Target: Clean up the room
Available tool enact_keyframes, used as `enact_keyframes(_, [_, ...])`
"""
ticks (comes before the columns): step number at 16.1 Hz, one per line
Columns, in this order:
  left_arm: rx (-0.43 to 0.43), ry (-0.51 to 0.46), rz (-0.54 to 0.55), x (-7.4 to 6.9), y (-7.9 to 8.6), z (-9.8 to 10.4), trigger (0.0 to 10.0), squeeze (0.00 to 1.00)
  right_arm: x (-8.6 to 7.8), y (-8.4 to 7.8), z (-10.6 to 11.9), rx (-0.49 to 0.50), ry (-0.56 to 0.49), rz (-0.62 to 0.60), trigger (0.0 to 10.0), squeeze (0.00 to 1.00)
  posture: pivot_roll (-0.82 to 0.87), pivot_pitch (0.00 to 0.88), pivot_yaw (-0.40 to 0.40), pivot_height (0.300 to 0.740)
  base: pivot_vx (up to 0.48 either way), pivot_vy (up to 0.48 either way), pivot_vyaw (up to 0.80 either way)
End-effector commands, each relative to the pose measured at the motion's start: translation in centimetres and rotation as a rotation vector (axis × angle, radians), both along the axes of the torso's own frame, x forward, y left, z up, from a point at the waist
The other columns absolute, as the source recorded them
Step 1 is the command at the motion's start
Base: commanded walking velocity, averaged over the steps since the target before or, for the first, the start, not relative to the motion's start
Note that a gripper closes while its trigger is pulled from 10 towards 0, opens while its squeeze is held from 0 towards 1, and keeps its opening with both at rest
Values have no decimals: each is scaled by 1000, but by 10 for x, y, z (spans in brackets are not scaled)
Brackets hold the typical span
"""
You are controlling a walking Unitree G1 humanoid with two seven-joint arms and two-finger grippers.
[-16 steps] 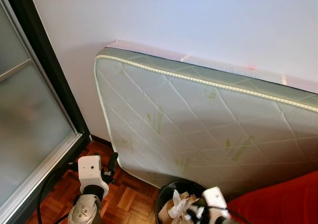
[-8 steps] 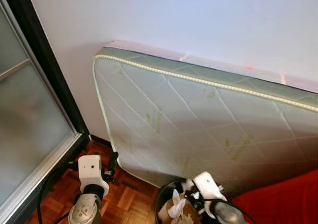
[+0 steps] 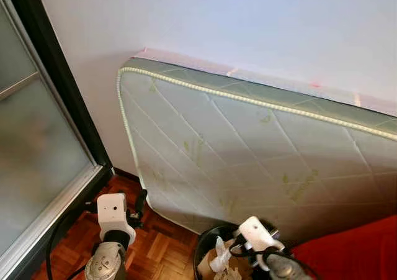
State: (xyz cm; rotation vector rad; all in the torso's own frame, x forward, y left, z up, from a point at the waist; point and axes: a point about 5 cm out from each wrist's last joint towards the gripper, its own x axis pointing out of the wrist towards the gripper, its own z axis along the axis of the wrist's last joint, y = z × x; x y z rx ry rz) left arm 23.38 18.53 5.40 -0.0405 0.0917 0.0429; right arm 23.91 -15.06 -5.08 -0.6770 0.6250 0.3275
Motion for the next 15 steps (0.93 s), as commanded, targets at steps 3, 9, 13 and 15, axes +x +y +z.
enact_keyframes(3, [-12, 21, 4, -1, 0, -4, 10000, 0, -1, -3, -2, -73, 0, -23, 10000, 0, 192, 50, -61, 740, 0, 0, 0])
enact_keyframes(9, [-13, 25, -1, -1, 0, -4, 10000, 0, -30, -22, -23, 214, 261, -418, 10000, 0, 191, 50, -60, 740, 0, 0, 0])
enact_keyframes(13, [-13, 29, -4, -1, 0, -4, 10000, 0, -39, -27, -28, 452, 347, -655, 10000, 0, 190, 55, -54, 740, 0, 0, 0])
enact_keyframes(15, [-13, 29, -6, -1, 0, -4, 10000, 0, -46, -27, -31, 540, 433, -699, 10000, 0, 191, 56, -53, 740, 0, 0, 0])
